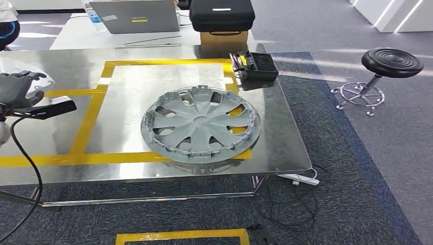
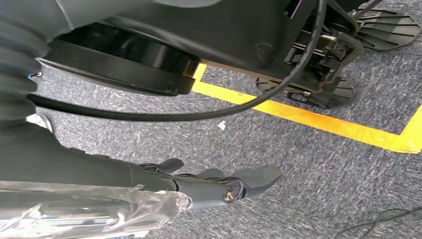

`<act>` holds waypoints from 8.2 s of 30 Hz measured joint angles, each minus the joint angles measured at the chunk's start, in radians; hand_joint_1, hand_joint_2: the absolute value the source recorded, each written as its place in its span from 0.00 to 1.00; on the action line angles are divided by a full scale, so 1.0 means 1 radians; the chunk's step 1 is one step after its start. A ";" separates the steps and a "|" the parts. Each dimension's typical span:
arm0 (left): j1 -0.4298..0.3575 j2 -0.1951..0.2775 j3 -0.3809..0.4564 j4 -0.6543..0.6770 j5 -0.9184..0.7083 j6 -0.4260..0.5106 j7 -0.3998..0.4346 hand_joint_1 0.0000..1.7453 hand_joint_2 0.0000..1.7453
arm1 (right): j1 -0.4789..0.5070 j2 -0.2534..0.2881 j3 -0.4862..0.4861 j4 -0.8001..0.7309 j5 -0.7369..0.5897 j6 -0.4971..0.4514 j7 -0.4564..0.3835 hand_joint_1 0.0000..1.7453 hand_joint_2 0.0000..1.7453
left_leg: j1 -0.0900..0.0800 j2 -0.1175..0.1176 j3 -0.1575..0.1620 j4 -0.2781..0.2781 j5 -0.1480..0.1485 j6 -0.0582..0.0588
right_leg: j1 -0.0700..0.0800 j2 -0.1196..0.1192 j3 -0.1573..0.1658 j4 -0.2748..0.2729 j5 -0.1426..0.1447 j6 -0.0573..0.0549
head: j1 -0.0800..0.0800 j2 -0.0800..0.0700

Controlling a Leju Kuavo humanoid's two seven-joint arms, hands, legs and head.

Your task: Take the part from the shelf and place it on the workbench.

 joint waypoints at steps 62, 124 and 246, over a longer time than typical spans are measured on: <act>0.071 -0.034 0.042 0.014 0.092 0.011 0.012 0.00 0.00 | 0.011 -0.002 0.000 -0.001 -0.011 -0.004 -0.003 0.00 0.00 | 0.016 0.002 0.026 -0.008 -0.016 0.011 | -0.028 -0.014 -0.114 0.152 -0.006 0.049 | 0.012 0.000; 0.088 -0.041 0.045 0.007 0.087 -0.040 0.001 0.00 0.00 | 0.009 -0.003 0.000 -0.002 -0.015 -0.003 -0.005 0.00 0.00 | -0.001 0.006 -0.010 0.004 0.011 0.016 | -0.008 -0.014 -0.034 0.125 -0.017 0.010 | 0.005 0.000; 0.797 -0.526 0.757 0.436 0.468 -0.180 0.012 0.00 0.00 | 0.074 -0.021 -0.095 -0.004 -0.093 -0.043 -0.042 0.00 0.00 | 0.002 -0.067 0.057 -0.008 -0.027 0.022 | -0.022 0.015 -0.006 0.105 -0.042 0.038 | 0.009 0.000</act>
